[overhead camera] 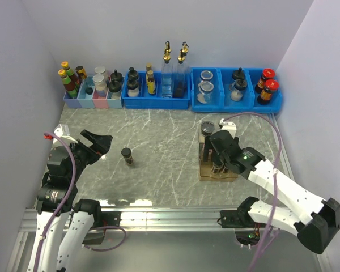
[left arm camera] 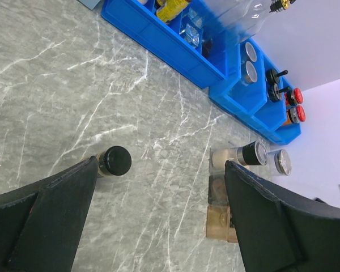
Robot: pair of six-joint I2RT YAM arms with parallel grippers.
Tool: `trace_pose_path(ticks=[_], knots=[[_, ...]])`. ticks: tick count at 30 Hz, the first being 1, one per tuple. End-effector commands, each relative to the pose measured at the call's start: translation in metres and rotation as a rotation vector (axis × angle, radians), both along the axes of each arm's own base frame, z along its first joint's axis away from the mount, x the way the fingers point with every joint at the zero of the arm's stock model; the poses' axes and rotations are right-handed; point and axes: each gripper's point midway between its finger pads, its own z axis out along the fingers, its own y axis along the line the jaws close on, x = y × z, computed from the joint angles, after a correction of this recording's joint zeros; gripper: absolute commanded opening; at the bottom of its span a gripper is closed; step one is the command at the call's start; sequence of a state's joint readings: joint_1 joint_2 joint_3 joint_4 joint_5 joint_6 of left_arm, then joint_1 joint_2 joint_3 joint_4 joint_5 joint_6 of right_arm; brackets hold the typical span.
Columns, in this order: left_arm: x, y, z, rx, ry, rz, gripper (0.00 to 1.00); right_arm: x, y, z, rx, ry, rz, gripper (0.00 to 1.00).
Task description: Organize the condiment bottles
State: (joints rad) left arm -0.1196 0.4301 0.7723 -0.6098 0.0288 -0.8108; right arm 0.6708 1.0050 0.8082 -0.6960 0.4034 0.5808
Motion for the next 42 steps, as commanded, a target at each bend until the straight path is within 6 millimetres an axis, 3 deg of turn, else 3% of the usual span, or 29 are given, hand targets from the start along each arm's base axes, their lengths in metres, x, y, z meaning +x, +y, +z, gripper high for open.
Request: trace_pose_path(ticks=[1,3,7,11,17,18,22,27,37,41,42], knots=[[0.003,-0.001,0.006,-0.015,-0.023,0.001,0.99,0.001,0.039,0.052,0.119,-0.112,0.188,0.87],[0.003,-0.001,0.006,-0.019,-0.024,0.004,0.99,0.003,0.061,0.072,0.140,-0.154,0.271,0.87],[0.003,0.001,0.009,-0.025,-0.025,0.020,0.99,-0.001,0.113,0.081,0.120,-0.151,0.436,0.88],[-0.002,0.003,0.009,-0.020,-0.018,0.028,0.99,-0.012,0.191,0.089,0.161,-0.183,0.660,0.89],[-0.008,0.020,0.011,-0.023,-0.012,0.128,0.99,-0.008,0.285,0.076,0.208,-0.250,0.853,0.93],[-0.010,0.021,0.013,-0.023,-0.012,0.134,0.99,-0.006,0.300,0.066,0.189,-0.247,0.877,0.93],[-0.015,0.028,0.016,-0.013,-0.017,0.163,0.99,0.003,0.340,0.055,0.172,-0.291,0.909,0.94],[-0.018,0.027,0.017,-0.011,-0.023,0.156,0.99,0.018,0.368,0.033,0.145,-0.300,0.913,0.95],[-0.021,0.027,0.009,-0.009,-0.011,0.154,0.99,0.036,0.397,0.000,0.106,-0.242,0.916,0.95],[-0.021,0.028,0.009,0.000,-0.013,0.155,0.99,0.050,0.399,-0.017,0.088,-0.192,0.877,0.90],[-0.022,0.028,0.010,0.000,-0.015,0.155,0.99,0.054,0.402,-0.020,0.095,-0.177,0.862,0.84]])
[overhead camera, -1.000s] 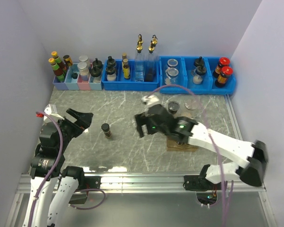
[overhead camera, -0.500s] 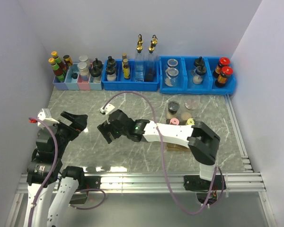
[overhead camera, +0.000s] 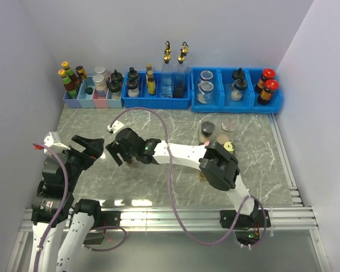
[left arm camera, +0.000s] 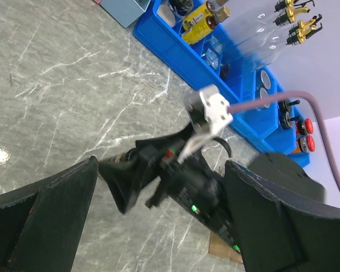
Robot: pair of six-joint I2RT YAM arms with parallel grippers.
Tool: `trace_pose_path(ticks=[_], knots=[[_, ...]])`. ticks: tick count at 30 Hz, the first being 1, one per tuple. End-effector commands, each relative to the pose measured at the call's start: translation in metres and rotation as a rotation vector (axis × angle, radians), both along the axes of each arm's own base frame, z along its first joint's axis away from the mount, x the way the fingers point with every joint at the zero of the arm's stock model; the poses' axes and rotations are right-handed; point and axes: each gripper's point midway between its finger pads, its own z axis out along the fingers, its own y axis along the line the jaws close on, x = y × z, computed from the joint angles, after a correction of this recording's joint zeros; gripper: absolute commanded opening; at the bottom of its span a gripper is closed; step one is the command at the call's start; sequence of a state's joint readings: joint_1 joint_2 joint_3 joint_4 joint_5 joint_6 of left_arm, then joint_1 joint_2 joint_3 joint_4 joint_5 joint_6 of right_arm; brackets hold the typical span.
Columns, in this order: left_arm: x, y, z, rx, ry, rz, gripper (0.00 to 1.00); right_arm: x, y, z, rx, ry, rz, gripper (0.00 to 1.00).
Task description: Organize the condiment bottles
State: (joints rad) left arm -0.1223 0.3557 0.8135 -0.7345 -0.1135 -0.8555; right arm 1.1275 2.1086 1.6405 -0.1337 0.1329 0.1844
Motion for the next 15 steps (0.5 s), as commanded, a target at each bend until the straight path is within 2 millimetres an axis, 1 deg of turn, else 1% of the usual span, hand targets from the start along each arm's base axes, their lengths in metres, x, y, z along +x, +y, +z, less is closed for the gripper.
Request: trace_pose_path(ticks=[1,2,4,5,7,8,10,11,12,13,14,15], knots=[[-0.002,0.003,0.006,0.010,-0.020,0.012,0.99,0.021,0.002,0.007,0.012,0.021,-0.054,0.80],[-0.003,0.003,0.005,0.012,-0.020,0.013,0.99,0.020,0.001,0.004,0.005,0.027,-0.056,0.72],[-0.002,0.004,0.005,0.016,-0.021,0.014,0.99,0.021,-0.004,0.003,-0.010,0.029,-0.071,0.66],[-0.002,0.004,0.005,0.017,-0.020,0.014,0.99,0.019,-0.006,0.003,-0.011,0.031,-0.075,0.61],[-0.001,0.003,0.003,0.015,-0.020,0.010,0.99,0.020,-0.015,0.006,-0.024,0.025,-0.094,0.53],[0.000,0.002,0.003,0.015,-0.018,0.006,0.99,0.019,-0.022,0.009,-0.031,0.019,-0.110,0.41],[0.001,0.001,0.000,0.012,-0.015,0.002,0.99,0.020,-0.032,0.013,-0.034,0.014,-0.136,0.27],[0.001,0.001,0.000,0.009,-0.016,0.002,0.99,0.018,-0.043,0.021,-0.031,0.002,-0.159,0.11],[0.002,0.001,-0.001,0.010,-0.013,0.003,0.99,0.018,-0.049,0.026,-0.023,-0.005,-0.174,0.05],[0.002,0.000,-0.001,0.009,-0.015,0.002,0.99,0.018,-0.056,0.032,-0.018,-0.010,-0.197,0.00],[0.002,0.001,-0.001,0.010,-0.015,0.003,0.99,0.015,-0.071,0.046,0.003,-0.022,-0.230,0.00],[0.002,0.001,-0.001,0.012,-0.015,0.004,0.99,0.015,-0.080,0.054,0.019,-0.030,-0.253,0.00]])
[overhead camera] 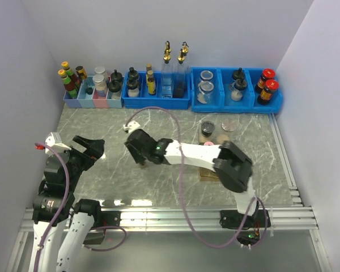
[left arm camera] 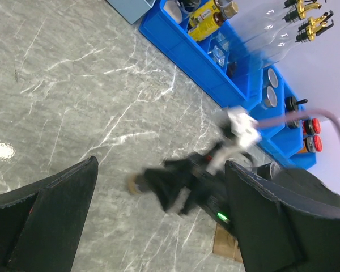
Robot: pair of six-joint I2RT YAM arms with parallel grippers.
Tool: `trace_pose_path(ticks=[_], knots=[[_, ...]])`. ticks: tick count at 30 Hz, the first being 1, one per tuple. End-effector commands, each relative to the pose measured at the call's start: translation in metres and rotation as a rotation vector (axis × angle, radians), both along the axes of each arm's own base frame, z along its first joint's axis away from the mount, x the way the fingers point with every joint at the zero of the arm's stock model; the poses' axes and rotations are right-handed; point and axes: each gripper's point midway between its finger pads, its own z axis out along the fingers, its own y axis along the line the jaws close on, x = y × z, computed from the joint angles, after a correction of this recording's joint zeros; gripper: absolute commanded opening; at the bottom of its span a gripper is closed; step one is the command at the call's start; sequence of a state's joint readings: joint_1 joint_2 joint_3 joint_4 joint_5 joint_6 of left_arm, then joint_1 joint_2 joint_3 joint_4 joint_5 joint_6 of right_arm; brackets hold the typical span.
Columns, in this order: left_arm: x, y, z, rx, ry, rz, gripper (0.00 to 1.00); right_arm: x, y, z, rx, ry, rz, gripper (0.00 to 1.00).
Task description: Organize the condiment bottles
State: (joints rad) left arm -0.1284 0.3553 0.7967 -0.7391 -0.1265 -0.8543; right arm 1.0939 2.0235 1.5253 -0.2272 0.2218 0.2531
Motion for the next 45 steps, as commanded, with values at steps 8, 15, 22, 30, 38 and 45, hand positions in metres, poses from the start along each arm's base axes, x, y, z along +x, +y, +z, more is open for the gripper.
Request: trace_pose_path(ticks=[8,15,22,30,38,45], knots=[[0.006,-0.004,0.007,0.002,-0.039,-0.022,0.99,-0.023,-0.147,0.131,0.188,-0.140,-0.361,0.00],[0.013,-0.017,0.010,-0.030,-0.064,-0.083,0.99,-0.035,-0.243,0.113,0.103,-0.104,-0.605,0.00],[0.017,-0.023,0.011,-0.048,-0.067,-0.107,0.99,-0.044,-0.291,0.081,0.126,-0.048,-0.696,0.00],[0.018,-0.025,0.012,-0.069,-0.081,-0.108,0.99,-0.051,-0.311,0.055,0.095,-0.023,-0.732,0.00],[0.018,-0.025,0.014,-0.069,-0.078,-0.111,0.99,-0.040,-0.313,0.027,0.043,0.002,-0.752,0.00],[0.017,-0.025,0.015,-0.064,-0.077,-0.111,0.99,-0.032,-0.301,0.013,0.027,0.015,-0.726,0.10]])
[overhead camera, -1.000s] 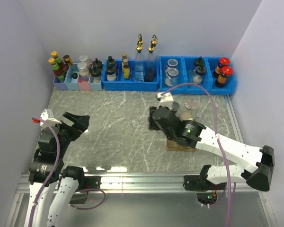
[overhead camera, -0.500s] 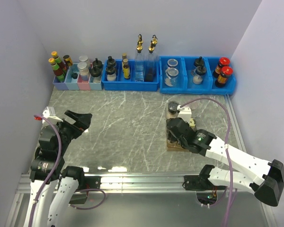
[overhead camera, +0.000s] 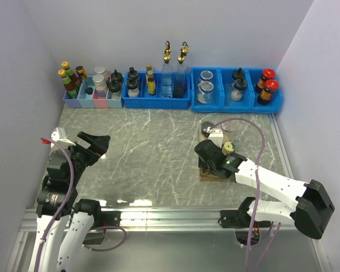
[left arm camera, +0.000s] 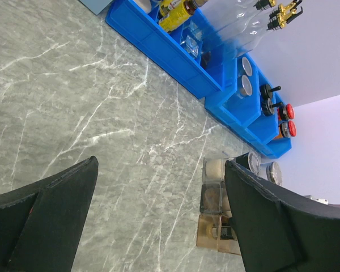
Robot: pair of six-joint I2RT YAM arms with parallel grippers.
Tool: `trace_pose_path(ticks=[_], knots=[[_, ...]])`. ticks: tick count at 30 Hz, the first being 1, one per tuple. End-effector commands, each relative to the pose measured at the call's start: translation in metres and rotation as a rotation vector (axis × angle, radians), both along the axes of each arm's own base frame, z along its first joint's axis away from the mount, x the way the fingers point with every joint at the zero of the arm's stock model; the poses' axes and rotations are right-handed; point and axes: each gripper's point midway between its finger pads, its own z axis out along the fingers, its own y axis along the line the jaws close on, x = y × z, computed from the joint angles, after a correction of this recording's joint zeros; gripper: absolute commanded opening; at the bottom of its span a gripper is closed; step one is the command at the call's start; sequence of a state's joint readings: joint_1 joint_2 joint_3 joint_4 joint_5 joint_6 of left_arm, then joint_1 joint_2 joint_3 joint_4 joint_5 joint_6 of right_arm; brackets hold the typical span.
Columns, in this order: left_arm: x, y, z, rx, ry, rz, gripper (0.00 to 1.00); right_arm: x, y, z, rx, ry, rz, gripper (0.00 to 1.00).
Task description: Organize the condiment bottles
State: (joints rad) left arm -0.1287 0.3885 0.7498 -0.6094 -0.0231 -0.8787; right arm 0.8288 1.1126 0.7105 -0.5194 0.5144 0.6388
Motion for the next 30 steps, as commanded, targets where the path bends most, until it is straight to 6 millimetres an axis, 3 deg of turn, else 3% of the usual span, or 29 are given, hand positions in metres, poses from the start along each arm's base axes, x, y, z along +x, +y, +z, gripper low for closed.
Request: trace_pose_path(ticks=[1,10,18,21,28,30], knots=[[0.001,-0.003,0.010,-0.008,-0.034,-0.015,0.99,0.013,0.011,0.003,0.037,-0.045,0.004,0.19],[-0.002,-0.002,0.010,-0.008,-0.037,-0.014,0.99,0.012,0.011,0.000,0.032,-0.033,-0.001,0.58],[0.000,-0.003,0.007,-0.012,-0.032,-0.014,0.99,0.010,0.007,0.005,0.029,-0.037,-0.010,0.74],[0.001,-0.006,0.009,-0.018,-0.036,-0.030,0.99,0.008,0.008,0.023,0.050,-0.065,-0.003,0.76],[0.002,-0.013,0.014,-0.007,-0.050,-0.074,0.99,-0.002,0.035,0.117,0.254,-0.226,0.186,0.80],[0.003,-0.015,0.018,-0.018,-0.071,-0.085,0.99,-0.006,0.038,0.133,0.287,-0.256,0.228,0.82]])
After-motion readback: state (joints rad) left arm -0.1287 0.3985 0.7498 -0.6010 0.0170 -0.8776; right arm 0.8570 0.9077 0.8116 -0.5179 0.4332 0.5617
